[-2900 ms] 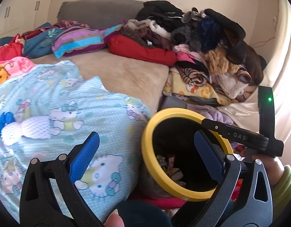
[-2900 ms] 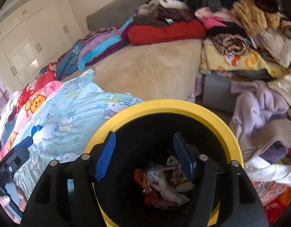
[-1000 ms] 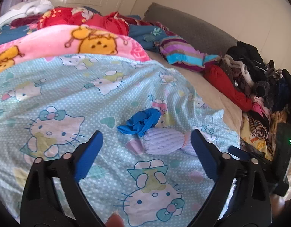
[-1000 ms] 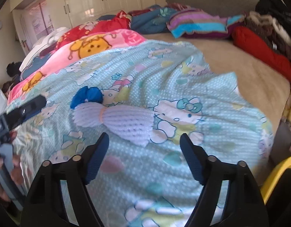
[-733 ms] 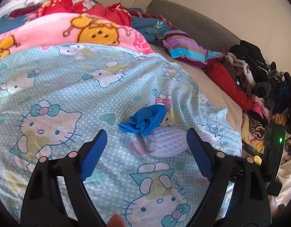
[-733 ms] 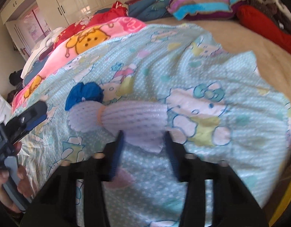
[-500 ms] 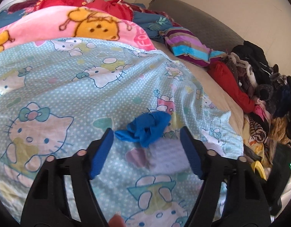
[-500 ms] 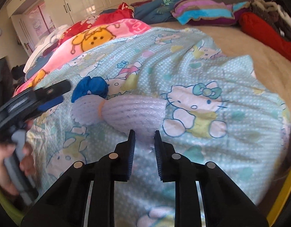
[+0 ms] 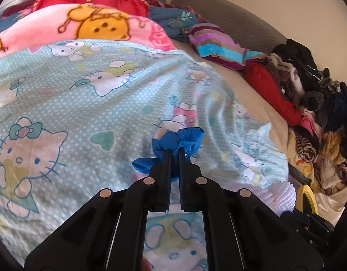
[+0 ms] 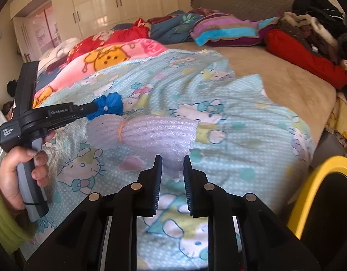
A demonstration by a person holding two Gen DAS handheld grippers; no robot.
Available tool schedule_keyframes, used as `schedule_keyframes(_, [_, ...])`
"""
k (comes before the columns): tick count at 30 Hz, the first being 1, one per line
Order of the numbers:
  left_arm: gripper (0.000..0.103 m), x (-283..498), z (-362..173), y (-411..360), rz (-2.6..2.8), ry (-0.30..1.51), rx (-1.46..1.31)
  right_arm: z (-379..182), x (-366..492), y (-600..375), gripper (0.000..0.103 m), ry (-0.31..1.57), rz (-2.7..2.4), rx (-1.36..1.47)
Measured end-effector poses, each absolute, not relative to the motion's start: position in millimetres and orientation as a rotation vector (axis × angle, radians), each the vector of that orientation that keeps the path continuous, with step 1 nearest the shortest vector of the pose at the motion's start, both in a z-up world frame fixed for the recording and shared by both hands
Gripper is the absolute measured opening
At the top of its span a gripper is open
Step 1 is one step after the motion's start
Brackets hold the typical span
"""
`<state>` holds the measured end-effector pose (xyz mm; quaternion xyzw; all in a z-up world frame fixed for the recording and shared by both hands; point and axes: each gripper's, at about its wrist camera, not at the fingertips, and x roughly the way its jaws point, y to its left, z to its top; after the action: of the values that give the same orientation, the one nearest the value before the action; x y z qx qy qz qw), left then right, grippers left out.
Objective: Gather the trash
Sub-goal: 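Carry the blue glove over the bin with the left tool while the right carries the mesh net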
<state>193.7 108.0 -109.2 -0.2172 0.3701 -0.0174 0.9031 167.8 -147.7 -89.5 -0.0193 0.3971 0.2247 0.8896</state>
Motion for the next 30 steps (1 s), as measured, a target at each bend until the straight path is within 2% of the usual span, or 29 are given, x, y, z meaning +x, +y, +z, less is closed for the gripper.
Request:
schedule_keyframes(18, [0.002, 159.8, -66.6, 27.3, -0.216, 0.690, -0.358, -56.0, 139.1, -263.4, 0.018, 0.756, 0.276, 0.144])
schedule_keyframes(30, [0.002, 139.4, -46.2, -12.8, -0.308, 0.658, -0.302, -46.5, 128.0, -307.4, 0.018, 0.734, 0.218, 0.204])
